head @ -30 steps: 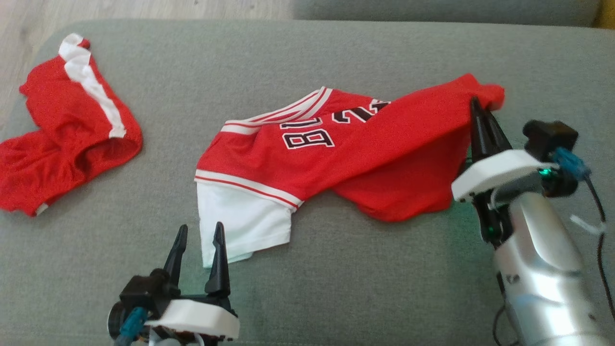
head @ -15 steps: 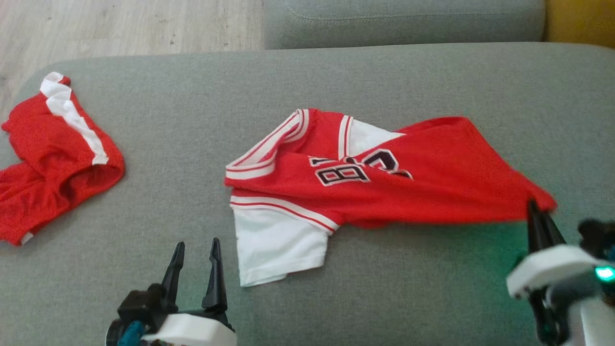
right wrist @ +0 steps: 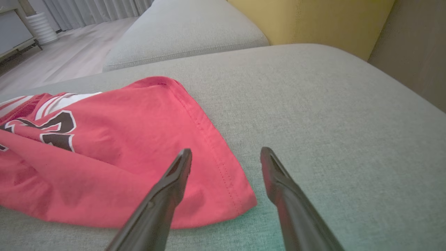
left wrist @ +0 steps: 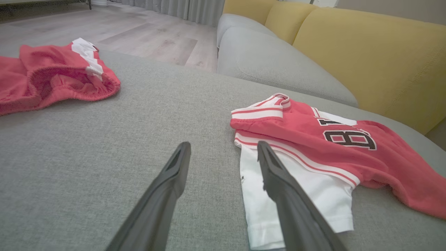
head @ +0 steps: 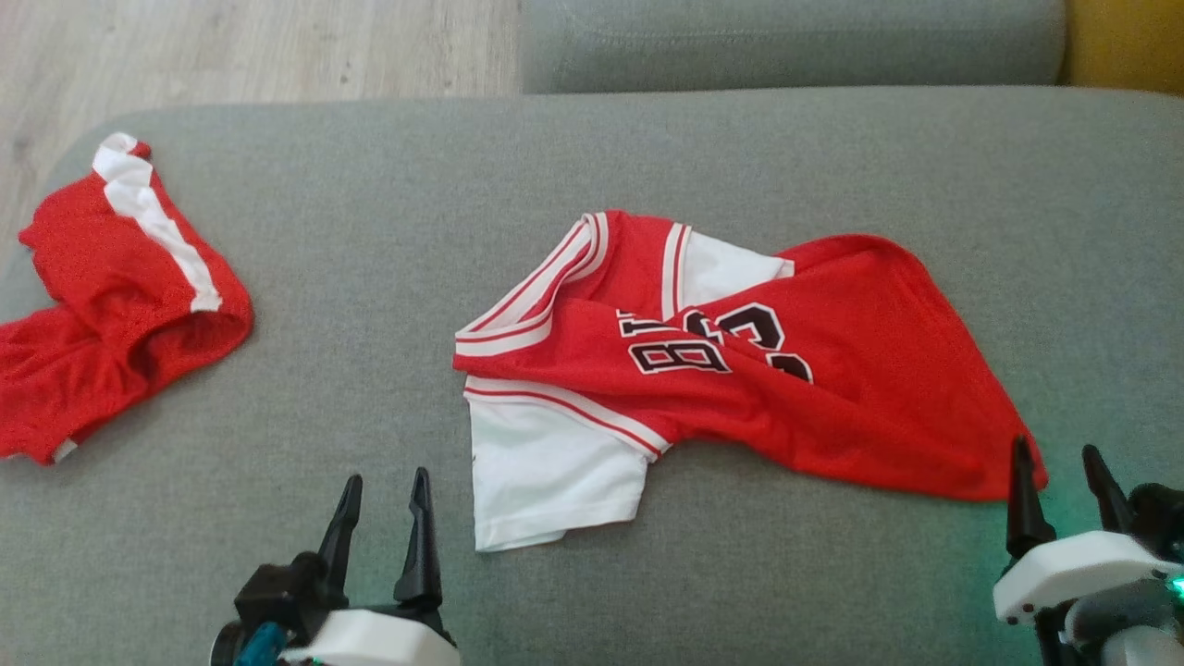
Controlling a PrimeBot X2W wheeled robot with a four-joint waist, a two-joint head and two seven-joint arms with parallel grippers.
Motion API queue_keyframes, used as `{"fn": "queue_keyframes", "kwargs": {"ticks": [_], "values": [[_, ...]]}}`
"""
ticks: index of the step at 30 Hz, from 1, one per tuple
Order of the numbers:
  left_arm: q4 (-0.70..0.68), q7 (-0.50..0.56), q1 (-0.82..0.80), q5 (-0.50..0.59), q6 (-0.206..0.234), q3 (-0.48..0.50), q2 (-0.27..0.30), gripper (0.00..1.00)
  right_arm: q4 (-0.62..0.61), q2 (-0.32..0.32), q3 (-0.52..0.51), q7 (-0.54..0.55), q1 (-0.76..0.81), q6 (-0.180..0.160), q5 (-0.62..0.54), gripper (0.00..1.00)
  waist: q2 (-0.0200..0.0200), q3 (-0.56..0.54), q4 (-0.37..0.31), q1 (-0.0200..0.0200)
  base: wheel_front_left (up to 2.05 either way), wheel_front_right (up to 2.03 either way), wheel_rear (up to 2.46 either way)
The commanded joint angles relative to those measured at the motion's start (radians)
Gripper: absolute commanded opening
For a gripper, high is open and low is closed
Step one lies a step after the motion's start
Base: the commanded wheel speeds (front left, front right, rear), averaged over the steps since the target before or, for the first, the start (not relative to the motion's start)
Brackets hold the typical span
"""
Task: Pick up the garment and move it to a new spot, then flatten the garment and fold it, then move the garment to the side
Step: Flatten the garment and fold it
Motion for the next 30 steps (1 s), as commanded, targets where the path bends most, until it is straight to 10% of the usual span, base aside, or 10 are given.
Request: {"fn": "queue_keyframes", "kwargs": {"ticks": [1,30], "values": [[-0.021,-0.017,-0.021,-0.004,-0.005,0.032,0.004,1.0,-0.033,-0.009,0.017,-0.03,-0.01,0.008,-0.018,1.0,-0.0001,-0.021,-0.001,0.0,0.0,0.0,0.0],[-0.027,-0.018,0.034,-0.007,0.007,0.022,0.022,1.0,-0.233,-0.009,0.214,-0.064,0.112,0.008,0.02,1.0,-0.0001,-0.187,-0.008,0.0,0.0,0.0,0.0]]}}
